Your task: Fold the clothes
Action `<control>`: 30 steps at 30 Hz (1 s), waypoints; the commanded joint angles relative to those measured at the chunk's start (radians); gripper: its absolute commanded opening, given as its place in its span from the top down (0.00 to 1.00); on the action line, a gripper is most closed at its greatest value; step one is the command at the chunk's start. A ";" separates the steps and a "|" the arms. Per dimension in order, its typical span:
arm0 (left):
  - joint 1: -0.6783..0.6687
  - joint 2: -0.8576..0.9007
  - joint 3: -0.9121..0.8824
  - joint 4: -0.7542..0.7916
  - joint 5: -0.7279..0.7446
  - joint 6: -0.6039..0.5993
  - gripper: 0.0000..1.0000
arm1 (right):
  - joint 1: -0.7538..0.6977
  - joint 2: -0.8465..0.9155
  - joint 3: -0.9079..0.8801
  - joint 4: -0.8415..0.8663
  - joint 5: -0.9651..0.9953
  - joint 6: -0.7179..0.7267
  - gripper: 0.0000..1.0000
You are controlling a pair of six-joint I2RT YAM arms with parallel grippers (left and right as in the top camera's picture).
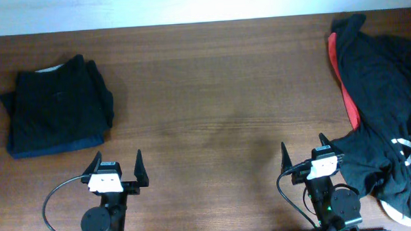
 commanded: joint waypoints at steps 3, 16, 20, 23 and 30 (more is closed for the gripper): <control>-0.004 -0.008 -0.006 -0.002 -0.010 -0.003 0.01 | -0.005 -0.004 -0.005 -0.008 0.000 -0.006 0.01; -0.004 0.182 0.253 -0.167 0.034 -0.055 0.01 | -0.005 0.155 0.175 -0.095 0.089 0.125 0.01; -0.004 0.451 0.483 -0.283 0.035 -0.055 0.01 | -0.005 0.458 0.412 -0.190 0.089 0.125 0.01; -0.004 0.633 0.668 -0.419 0.035 -0.055 0.01 | -0.006 0.723 0.668 -0.367 0.089 0.125 0.01; -0.004 0.840 0.900 -0.634 0.034 -0.054 0.01 | -0.028 1.179 1.067 -0.699 0.151 0.180 0.01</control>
